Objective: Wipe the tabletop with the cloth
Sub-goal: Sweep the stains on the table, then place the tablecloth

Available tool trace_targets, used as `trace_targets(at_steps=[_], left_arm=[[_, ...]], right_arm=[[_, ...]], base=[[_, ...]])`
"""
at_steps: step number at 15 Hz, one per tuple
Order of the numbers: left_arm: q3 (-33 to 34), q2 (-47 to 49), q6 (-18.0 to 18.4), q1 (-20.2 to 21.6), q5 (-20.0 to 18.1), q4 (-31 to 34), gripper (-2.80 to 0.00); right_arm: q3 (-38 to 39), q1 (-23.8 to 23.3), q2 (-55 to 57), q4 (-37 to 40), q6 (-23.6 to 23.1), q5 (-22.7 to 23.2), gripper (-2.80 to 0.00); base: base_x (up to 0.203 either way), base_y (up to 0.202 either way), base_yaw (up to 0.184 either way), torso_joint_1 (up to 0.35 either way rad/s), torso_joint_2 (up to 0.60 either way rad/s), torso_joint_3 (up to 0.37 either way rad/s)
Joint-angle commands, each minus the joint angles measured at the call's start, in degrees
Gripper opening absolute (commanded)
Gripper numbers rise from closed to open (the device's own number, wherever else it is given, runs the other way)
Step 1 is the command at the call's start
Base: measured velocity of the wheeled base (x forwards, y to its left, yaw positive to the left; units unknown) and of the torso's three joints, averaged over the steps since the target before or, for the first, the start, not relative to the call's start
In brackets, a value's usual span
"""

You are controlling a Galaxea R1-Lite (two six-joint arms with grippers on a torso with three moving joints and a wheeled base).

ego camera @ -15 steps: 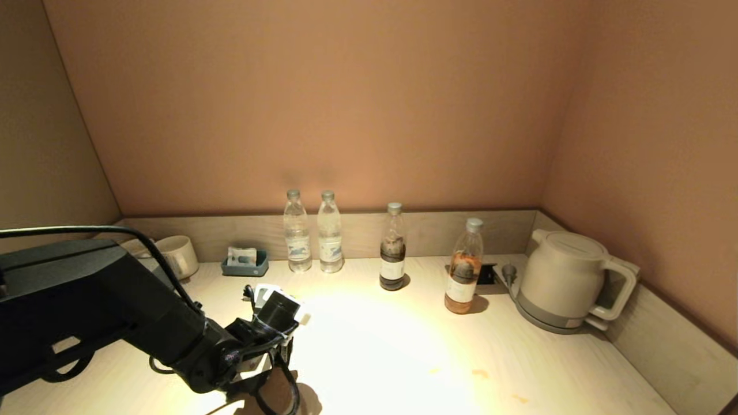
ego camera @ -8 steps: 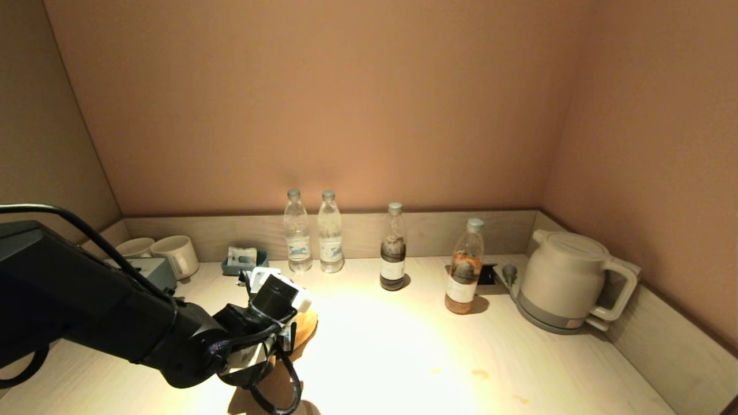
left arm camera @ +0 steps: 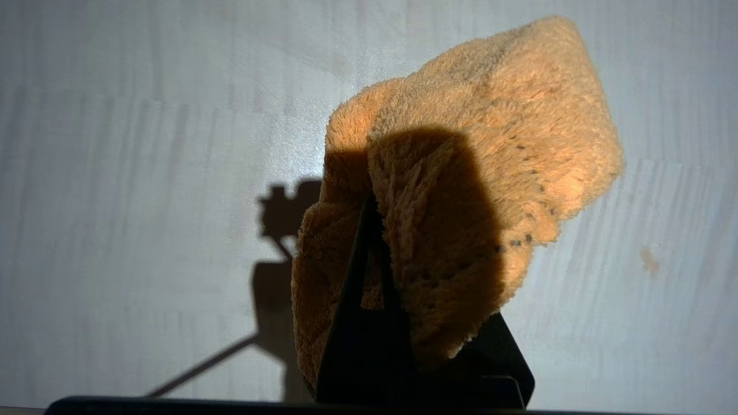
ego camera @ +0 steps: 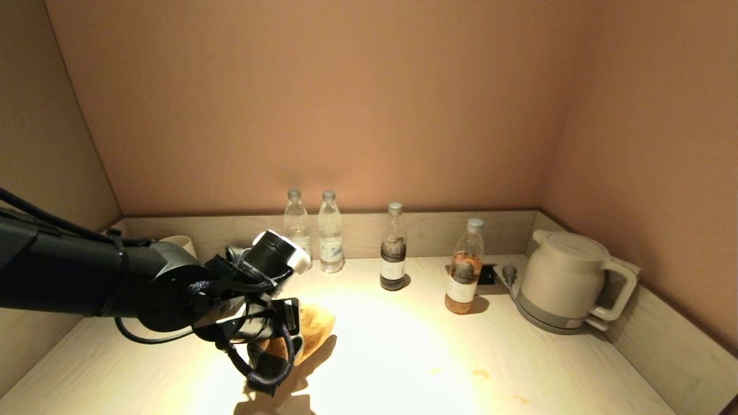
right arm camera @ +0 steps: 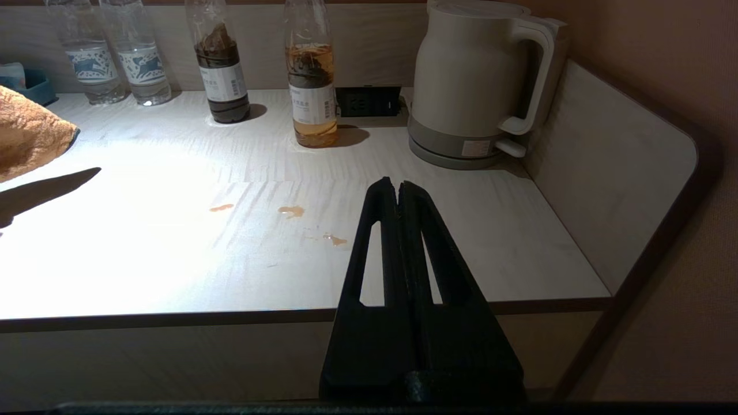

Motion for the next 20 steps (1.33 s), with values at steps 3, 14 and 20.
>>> trace_targets(at_steps=[3, 14, 20], left_arm=[[-2.21, 4.07, -1.10, -0.39, -2.91, 1.61, -2.80], [-5.08, 10.19, -3.41, -3.39, -4.57, 0.15, -2.80], [-5.57, 11.39, -3.82, -4.51, -6.67, 0.20, 0.00]], right_arm=[[0.00, 0.00, 0.07, -0.01, -0.02, -0.01, -2.80], [0.00, 0.00, 0.07, -0.01, -0.02, -0.01, -2.80], [0.00, 0.00, 0.07, -0.01, -0.02, -0.01, -2.80]], base=[[0.000, 0.000, 0.000, 0.000, 0.00, 0.000], [0.000, 0.000, 0.000, 0.000, 0.00, 0.000], [0.000, 0.000, 0.000, 0.000, 0.00, 0.000]])
